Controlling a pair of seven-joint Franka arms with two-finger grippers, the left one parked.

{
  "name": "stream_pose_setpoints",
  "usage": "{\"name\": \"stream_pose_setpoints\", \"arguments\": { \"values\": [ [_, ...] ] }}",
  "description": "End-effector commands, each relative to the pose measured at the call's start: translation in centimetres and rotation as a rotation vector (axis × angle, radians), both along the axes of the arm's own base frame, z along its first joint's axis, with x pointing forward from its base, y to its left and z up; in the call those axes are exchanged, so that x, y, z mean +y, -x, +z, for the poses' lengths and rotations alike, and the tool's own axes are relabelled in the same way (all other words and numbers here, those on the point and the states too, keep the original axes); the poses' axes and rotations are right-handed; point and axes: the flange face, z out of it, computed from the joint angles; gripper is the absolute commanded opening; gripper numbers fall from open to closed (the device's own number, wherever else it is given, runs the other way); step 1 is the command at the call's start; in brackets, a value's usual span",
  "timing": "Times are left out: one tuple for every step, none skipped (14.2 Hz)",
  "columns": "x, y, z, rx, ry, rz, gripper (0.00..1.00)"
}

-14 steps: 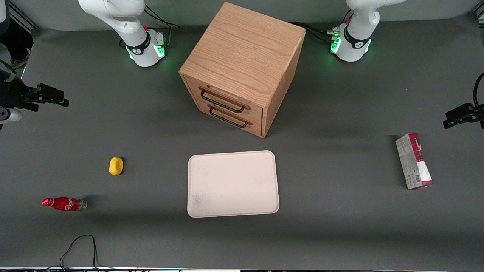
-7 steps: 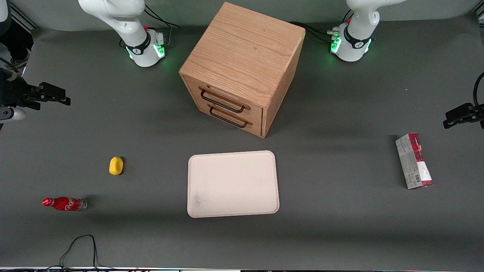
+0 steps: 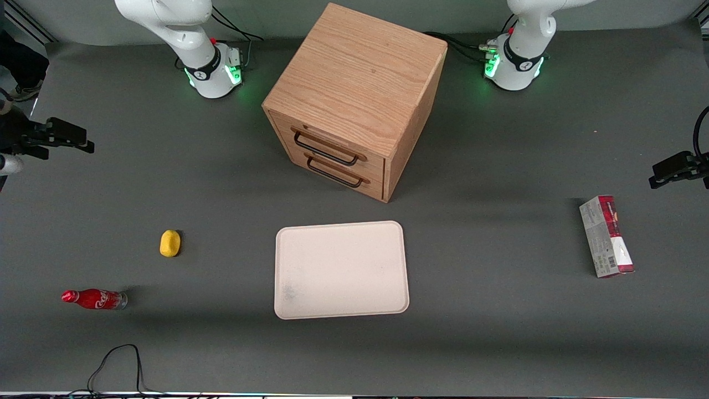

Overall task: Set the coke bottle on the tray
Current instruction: 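Move the open right gripper toward the red Coca-Cola bottle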

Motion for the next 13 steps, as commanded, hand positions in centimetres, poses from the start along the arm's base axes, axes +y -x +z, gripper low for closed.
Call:
{"name": "stream_pose_setpoints", "arguments": {
  "values": [
    [-4.1,-1.4,0.9,0.001,0.029,-0.077,1.00],
    [-6.0,-2.2,0.7,-0.003,0.032,-0.096,1.00],
    [-8.1,-3.4,0.0,-0.001,0.042,-0.092,1.00],
    [-9.8,-4.5,-0.3,-0.004,0.055,-0.074,1.00],
    [-11.7,-5.4,-0.7,-0.003,0.067,-0.076,1.00],
    [-13.4,-6.4,-0.9,-0.005,0.078,-0.087,1.00],
    [-15.1,-7.1,-1.3,-0.005,0.084,-0.073,1.00],
    [-16.2,-7.7,-1.8,-0.007,0.085,-0.060,1.00],
    [-16.9,-8.0,-2.2,-0.009,0.087,-0.060,1.00],
    [-17.3,-8.2,-2.6,-0.010,0.089,-0.063,1.00],
    [-17.2,-8.3,-2.7,-0.013,0.091,-0.062,1.00],
    [-17.3,-8.4,-3.0,-0.008,0.090,-0.060,1.00],
    [-17.3,-8.4,-3.0,-0.005,0.087,-0.044,1.00]
  ]
}}
